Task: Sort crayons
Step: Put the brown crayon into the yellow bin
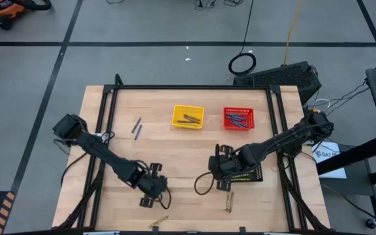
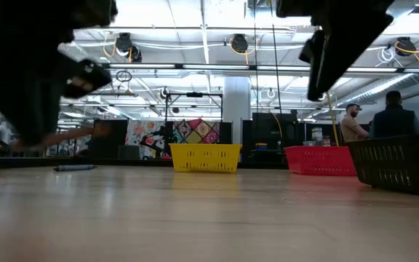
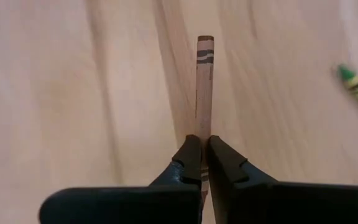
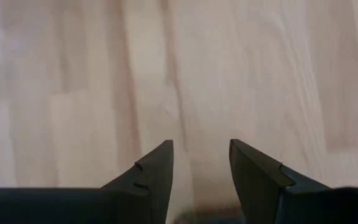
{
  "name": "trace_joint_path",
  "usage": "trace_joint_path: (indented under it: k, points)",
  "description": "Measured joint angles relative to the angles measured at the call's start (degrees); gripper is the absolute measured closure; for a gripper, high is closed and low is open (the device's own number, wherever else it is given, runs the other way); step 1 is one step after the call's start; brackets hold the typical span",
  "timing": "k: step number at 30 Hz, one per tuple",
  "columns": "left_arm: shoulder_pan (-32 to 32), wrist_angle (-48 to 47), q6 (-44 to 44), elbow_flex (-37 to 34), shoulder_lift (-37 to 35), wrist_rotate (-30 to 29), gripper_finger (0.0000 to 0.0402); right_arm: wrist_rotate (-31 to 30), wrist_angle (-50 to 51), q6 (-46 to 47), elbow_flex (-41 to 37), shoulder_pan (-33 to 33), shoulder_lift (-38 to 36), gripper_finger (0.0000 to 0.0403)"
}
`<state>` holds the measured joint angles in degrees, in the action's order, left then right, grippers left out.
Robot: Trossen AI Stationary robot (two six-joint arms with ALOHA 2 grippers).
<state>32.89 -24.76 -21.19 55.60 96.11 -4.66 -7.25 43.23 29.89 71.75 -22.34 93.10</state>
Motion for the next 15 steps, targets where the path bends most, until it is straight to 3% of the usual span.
trace_joint_path:
  k: [8,15]
  points:
    - [-2.1,7.2,5.5,0.0,-6.4,-7.6,0.0401,-0.5,-9.3,-8.9,0.0,-1.7,0.0,0.0259]
    - [-3.2,20.6,8.2,0.1,-7.2,-12.4,0.0401,-8.9,-16.3,-14.7,0.0,-3.0,0.0,0.0259]
